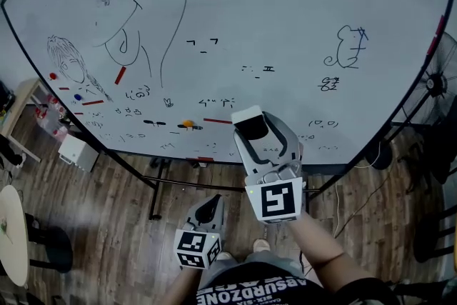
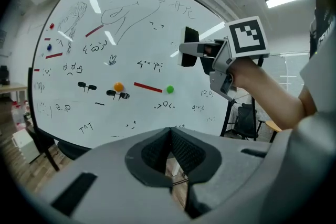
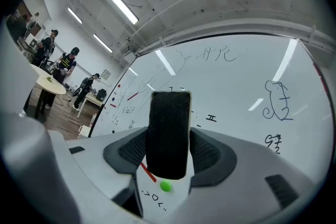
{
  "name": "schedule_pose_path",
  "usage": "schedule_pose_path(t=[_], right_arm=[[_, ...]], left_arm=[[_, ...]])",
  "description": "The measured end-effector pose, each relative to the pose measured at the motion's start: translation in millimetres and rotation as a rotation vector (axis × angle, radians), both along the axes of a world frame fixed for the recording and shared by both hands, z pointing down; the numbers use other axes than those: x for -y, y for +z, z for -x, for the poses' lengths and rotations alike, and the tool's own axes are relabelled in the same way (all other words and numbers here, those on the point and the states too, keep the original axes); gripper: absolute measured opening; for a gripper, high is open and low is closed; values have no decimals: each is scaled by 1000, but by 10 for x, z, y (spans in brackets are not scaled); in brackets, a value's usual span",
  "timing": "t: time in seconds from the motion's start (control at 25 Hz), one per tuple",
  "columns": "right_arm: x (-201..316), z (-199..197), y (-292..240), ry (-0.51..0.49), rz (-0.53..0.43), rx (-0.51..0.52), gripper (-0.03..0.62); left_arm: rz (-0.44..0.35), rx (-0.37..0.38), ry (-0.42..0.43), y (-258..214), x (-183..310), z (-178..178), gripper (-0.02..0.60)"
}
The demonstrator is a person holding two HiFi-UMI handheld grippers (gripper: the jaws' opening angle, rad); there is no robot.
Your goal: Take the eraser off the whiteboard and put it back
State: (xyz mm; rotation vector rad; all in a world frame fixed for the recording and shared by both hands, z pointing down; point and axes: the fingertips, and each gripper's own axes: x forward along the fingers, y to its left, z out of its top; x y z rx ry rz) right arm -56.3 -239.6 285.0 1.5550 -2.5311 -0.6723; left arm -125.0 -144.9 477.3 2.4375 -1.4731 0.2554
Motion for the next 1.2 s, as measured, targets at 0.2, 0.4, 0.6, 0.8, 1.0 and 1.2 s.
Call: schedule_pose_path(t=[0.2, 0.4, 0.6, 0.8, 1.0, 1.2], right_arm=[[137, 113, -72, -22, -19, -10, 238], [281, 218, -158, -31, -46, -15, 238], [475, 278, -138, -1, -22, -21, 238], [659, 334, -106, 32, -19, -51, 238], [759, 398, -98, 50, -42, -79, 238], [794, 432, -99, 61, -57, -92, 236]], left_arm=[[-3, -4, -31, -23, 41, 60, 6], [-5, -1, -63, -17, 111, 151, 6], [-12, -1, -91, -26, 196, 236, 6], [-23, -9, -114, -50, 260, 288, 6], [24, -10, -108, -35, 269, 300, 6], [-22, -12, -132, -17, 344, 374, 8]])
